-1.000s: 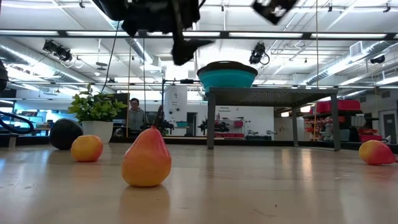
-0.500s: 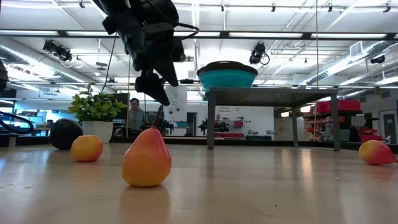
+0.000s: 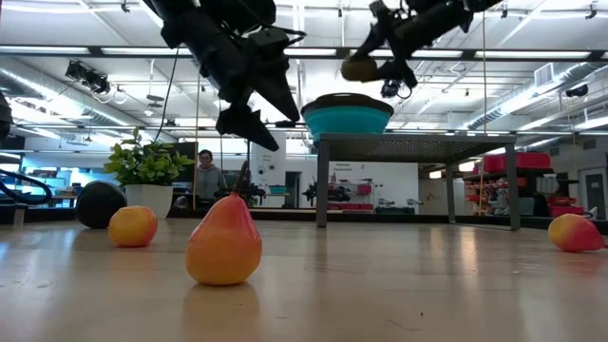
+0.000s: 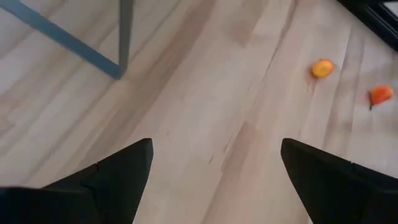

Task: Pick & Place Fruit
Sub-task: Put the kiwi into the strainer bowl, then put the plum into the strainer bowl

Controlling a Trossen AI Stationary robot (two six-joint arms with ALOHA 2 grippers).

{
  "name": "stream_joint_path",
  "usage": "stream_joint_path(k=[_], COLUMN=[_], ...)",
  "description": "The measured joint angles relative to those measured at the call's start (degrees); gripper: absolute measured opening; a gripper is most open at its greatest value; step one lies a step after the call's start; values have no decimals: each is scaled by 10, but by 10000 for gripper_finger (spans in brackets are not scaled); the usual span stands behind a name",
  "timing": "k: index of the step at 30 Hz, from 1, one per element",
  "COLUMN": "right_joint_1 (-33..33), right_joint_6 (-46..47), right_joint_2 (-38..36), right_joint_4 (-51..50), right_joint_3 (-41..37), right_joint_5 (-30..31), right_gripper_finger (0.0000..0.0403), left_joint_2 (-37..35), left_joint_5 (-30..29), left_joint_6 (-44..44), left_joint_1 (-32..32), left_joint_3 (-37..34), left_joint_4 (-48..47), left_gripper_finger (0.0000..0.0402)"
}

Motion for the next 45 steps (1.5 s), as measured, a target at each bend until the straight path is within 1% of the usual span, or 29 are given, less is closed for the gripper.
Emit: stream_joint_path(k=[5, 7, 11, 16, 20, 27, 33, 39, 43, 45], right_joint_1=[-24, -29, -29, -29, -29, -29, -29, -29, -29, -27], right_joint_6=[-20, -32, -78, -113, -123, -138, -148, -148, -140, -135], right_joint_2=[26, 35, 50, 60, 62, 62, 62, 60, 38, 18], right_joint_4=[-21, -47, -115, -152, -155, -154, -155, -139, -108, -87], right_joint_3=[0, 6, 32, 43, 43, 44, 44, 44, 44, 44], right_joint_5=[-3, -1, 47, 52, 66, 66, 66, 62, 62, 60], right_gripper_finger=[238, 238, 238, 250, 262, 277, 299, 316, 316, 316], left_joint_2=[0, 0, 0, 0, 0, 0, 0, 0, 0, 0], left_joint_5=[-12, -20, -22, -27, -27, -27, -27, -12, -7, 5], left_joint_6=[-24, -28, -39, -46, -46, -50, -49, -47, -48, -49], left_joint_1=[0, 0, 0, 0, 0, 0, 0, 0, 0, 0], left_joint_3=[0, 0, 0, 0, 0, 0, 0, 0, 0, 0], left_joint_4=[3, 3, 3, 3, 3, 3, 3, 3, 2, 1], left_gripper_finger=[366, 366, 366, 366, 366, 366, 366, 366, 366, 366])
